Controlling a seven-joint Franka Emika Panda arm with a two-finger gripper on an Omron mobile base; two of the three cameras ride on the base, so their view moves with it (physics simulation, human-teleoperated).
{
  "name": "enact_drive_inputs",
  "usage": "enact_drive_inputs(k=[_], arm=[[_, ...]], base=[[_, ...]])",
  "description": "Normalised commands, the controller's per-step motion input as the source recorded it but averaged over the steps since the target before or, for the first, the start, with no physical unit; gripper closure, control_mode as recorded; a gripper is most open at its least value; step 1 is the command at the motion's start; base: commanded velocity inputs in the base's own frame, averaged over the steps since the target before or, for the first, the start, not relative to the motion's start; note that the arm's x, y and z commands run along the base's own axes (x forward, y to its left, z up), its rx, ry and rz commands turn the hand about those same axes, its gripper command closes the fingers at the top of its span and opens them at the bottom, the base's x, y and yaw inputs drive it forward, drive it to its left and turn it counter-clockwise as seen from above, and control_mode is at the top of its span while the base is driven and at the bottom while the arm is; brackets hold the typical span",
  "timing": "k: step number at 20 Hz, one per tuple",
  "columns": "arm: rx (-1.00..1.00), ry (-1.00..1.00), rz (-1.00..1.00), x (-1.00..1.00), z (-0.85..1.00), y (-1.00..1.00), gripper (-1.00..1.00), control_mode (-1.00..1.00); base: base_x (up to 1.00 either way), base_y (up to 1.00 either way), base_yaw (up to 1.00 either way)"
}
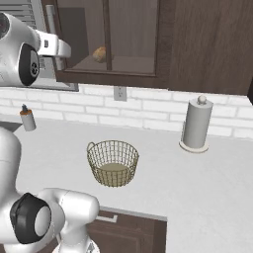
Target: Open the cabinet, pick up the bread from the cabinet and place it in the basket. Then move the basket to the dining counter.
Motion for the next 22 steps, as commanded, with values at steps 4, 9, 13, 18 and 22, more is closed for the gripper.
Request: enact_drive_inputs(k=[4,9,13,18,22], arm=[[0.0,0.0,0.0,0.53,0.0,0.1,-1.0,-1.0],[0.0,0.0,0.0,0.55,-0.1,0.14,-1.0,-1.0],[0.0,0.0,0.0,0.5,-0.15,0.03,-1.0,-1.0],[0.0,-0.06,0.0,0.57,-0.53,0.0,1.0,-1.0],[0.0,-0.06,-0.01,0.66,-0.74,-0.03,1.0,-1.0]], base=[[0.0,0.0,0.0],[0.0,0.0,0.0],[0.0,0.0,0.0],[0.0,0.0,0.0],[0.0,0.0,0.0]])
